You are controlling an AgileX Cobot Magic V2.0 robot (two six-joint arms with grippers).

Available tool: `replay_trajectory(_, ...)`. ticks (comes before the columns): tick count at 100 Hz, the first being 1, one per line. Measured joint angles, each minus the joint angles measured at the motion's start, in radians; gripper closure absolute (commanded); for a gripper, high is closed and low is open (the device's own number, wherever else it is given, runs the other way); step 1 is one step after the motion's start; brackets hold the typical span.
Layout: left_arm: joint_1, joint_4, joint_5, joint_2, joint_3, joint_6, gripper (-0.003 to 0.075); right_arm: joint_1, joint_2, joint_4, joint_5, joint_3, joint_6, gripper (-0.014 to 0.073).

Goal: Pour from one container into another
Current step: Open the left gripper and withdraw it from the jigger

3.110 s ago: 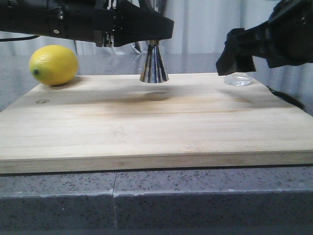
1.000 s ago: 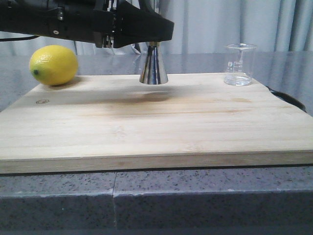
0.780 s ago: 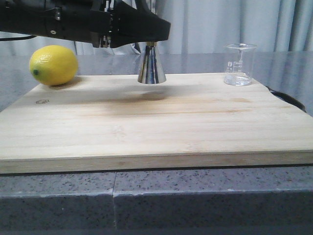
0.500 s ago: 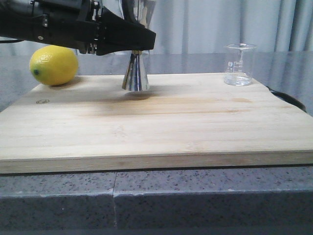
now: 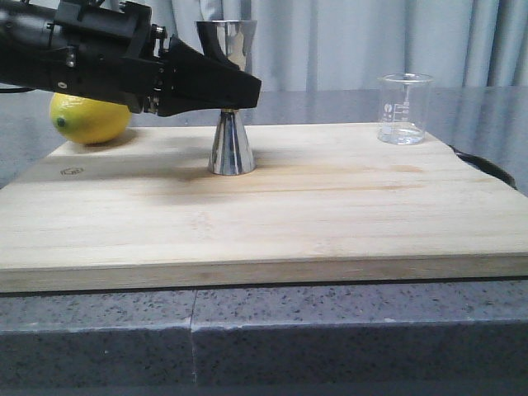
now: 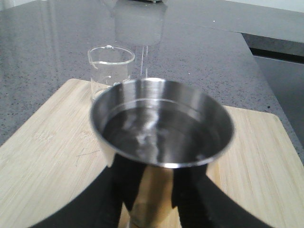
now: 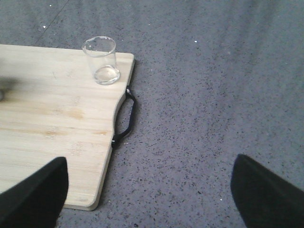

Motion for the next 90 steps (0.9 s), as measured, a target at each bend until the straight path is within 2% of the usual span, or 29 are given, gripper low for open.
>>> replay_trajectory(6,0.0,0.0,0.0,0.0,0.0,0.0,0.0411,0.0,0.0,0.0,0.0,0.0,0.0,-0.0011)
replay_trajectory(21,0.0,-0.002,0.0,0.0,0.0,0.0,0.0206,0.0,0.0,0.0,0.0,0.0,0.002,-0.0011)
replay_trajectory(26,0.0,-0.002,0.0,0.0,0.0,0.0,0.0169,0.0,0.0,0.0,0.0,0.0,0.002,-0.0011)
replay_trajectory(39,0.0,0.009,0.0,-0.006,0.0,-0.019,0.0162,0.0,0.0,0.0,0.0,0.0,0.002,-0.0011)
replay_trajectory(49,0.0,0.079,-0.022,-0.046,-0.002,-0.084,0.0162,0.0,0.0,0.0,0.0,0.0,0.002,-0.0011)
replay_trajectory(63,0.0,0.285,-0.126,-0.144,-0.034,-0.292,0.0162,0.0,0.0,0.0,0.0,0.0,0.002,-0.0011)
replay_trajectory(77,0.0,0.555,-0.191,-0.253,-0.074,-0.601,0.0162,0.0,0.0,0.0,0.0,0.0,0.002,-0.0011)
replay_trajectory(90,0.0,0.765,-0.194,-0.356,-0.107,-0.887,0.0162,0.0,0.0,0.0,0.0,0.0,0.002,-0.0011)
